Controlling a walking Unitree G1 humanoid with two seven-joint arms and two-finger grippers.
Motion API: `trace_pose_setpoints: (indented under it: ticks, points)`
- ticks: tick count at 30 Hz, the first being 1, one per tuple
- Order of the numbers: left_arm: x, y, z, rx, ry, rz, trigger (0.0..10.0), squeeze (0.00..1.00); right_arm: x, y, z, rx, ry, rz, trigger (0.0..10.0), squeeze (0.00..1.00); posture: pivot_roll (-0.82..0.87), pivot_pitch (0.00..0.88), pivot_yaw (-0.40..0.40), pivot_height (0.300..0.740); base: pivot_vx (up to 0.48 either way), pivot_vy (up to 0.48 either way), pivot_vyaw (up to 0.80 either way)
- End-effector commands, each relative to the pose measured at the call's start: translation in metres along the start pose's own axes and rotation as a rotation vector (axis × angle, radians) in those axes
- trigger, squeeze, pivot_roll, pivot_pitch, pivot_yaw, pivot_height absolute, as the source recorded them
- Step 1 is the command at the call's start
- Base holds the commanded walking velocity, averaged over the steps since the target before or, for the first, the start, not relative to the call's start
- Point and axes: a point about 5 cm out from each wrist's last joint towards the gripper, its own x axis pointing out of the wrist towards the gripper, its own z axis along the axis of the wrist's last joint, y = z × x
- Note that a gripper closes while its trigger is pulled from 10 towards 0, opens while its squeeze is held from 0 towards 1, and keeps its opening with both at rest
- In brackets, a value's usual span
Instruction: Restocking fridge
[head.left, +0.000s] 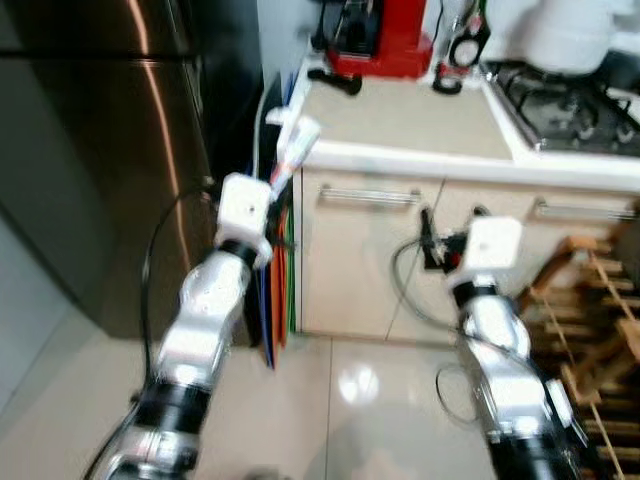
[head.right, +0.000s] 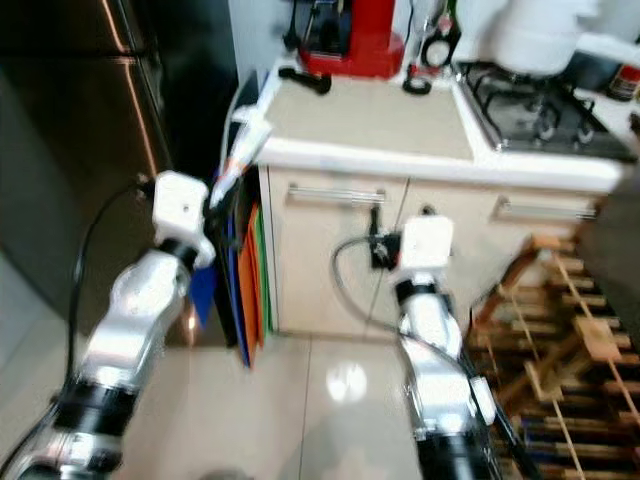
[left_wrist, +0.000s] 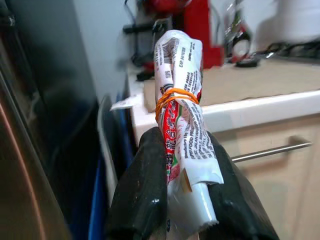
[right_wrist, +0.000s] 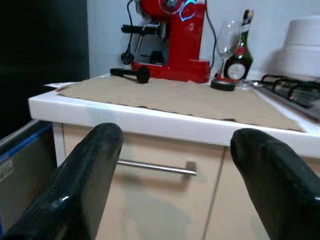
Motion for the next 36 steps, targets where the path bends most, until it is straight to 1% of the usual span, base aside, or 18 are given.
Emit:
trace_pose_setpoints:
  ticks: [1,10,17,22,24,25,27,29,30,31,33,35,36]
  points:
    - [0.012,-0.012,0.016,0.016,-0.063,-0.048,10.0,0.00,0.000,-0.008,-0.001,-0.015,0.002,-0.020,10.0,0.00,0.09,0.011,0.001,0.740,0.480,0.000,0.00]
    - [0.035,-0.017,0.032,0.033,-0.113,-0.087,10.0,0.00,-0.001,-0.007,-0.001,-0.015,0.000,-0.026,10.0,0.00,0.07,0.006,0.010,0.740,0.480,0.000,0.00]
    - [0.043,-0.015,0.035,0.050,-0.119,-0.099,10.0,0.00,-0.001,-0.007,-0.002,-0.016,0.000,-0.028,10.0,0.00,0.07,0.002,0.013,0.740,0.480,0.000,0.00]
    - [0.050,-0.020,0.039,0.056,-0.134,-0.128,10.0,0.00,-0.001,-0.007,-0.002,-0.016,0.000,-0.027,10.0,0.00,0.07,0.000,0.016,0.740,0.480,0.000,0.00]
    - [0.052,-0.020,0.042,0.065,-0.141,-0.128,10.0,0.00,-0.001,-0.007,-0.002,-0.016,-0.001,-0.027,10.0,0.00,0.06,0.000,0.018,0.740,0.000,0.000,0.00]
    - [0.057,-0.021,0.046,0.081,-0.142,-0.125,10.0,0.00,-0.001,-0.007,-0.002,-0.015,-0.002,-0.029,10.0,0.00,0.06,0.000,0.019,0.740,0.000,0.000,0.00]
    - [0.063,-0.023,0.049,0.098,-0.128,-0.133,10.0,0.00,-0.001,-0.006,-0.002,-0.014,-0.002,-0.029,10.0,0.00,0.06,0.000,0.019,0.740,0.000,0.000,0.00]
    - [0.069,-0.028,0.051,0.141,-0.094,-0.159,10.0,0.00,-0.002,-0.006,-0.001,-0.011,-0.003,-0.030,10.0,0.00,0.07,0.000,0.020,0.740,0.000,0.000,0.00]
    - [0.069,-0.028,0.051,0.141,-0.094,-0.159,10.0,0.00,-0.002,-0.006,-0.001,-0.011,-0.003,-0.030,10.0,0.00,0.07,0.000,0.020,0.740,0.000,0.000,0.00]
    - [0.076,-0.033,0.051,0.169,-0.042,-0.197,10.0,0.00,-0.004,-0.005,0.004,-0.006,-0.010,-0.032,10.0,0.00,0.07,0.003,0.020,0.740,0.000,0.000,0.00]
    - [0.079,-0.036,0.051,0.176,-0.025,-0.215,10.0,0.00,-0.007,-0.004,0.006,-0.007,-0.015,-0.033,10.0,0.00,0.07,0.003,0.020,0.740,0.000,0.000,0.00]
    - [0.086,-0.042,0.053,0.193,0.019,-0.242,10.0,0.00,-0.018,-0.004,0.009,-0.020,-0.010,-0.017,10.0,0.00,0.06,0.009,0.017,0.740,0.000,0.000,0.00]
    - [0.089,-0.045,0.054,0.206,0.024,-0.253,10.0,0.00,-0.021,-0.005,0.008,-0.025,-0.006,-0.009,10.0,0.00,0.06,0.014,0.022,0.740,0.000,0.000,0.00]
